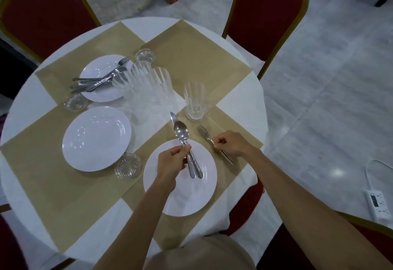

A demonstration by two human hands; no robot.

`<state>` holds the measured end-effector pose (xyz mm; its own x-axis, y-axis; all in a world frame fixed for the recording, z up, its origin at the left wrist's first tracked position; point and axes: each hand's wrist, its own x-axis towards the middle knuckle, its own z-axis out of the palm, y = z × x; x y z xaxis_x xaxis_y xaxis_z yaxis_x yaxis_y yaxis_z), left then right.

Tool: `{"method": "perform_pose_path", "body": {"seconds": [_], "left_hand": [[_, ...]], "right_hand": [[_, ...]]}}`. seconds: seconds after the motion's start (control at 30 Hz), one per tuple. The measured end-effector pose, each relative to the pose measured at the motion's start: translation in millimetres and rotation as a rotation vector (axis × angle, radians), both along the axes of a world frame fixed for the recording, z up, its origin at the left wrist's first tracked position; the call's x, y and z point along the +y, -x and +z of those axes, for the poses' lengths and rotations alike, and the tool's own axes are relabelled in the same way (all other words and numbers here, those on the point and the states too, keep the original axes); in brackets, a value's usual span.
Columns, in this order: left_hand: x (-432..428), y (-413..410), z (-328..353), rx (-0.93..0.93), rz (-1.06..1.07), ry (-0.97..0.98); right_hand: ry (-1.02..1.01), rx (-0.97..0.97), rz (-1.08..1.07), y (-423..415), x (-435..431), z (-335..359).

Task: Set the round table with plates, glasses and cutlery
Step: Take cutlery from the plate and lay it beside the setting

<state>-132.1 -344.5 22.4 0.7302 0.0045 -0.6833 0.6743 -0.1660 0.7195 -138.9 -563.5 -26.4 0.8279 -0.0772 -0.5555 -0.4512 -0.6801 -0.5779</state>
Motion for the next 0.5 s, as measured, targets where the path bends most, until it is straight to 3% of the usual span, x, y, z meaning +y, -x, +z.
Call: {"method": "perform_pose_path", "body": {"seconds": [0.2,0.5], "left_hand": [[-8,-1,-2,0.004,0.026,-0.006],[-15,4,0,0.005,0.007,-0.058]], "right_hand": [[0.007,0.028,0.119,0,-3,-7],[0.014,-0.061,-0.108,5,4,-18]]}}
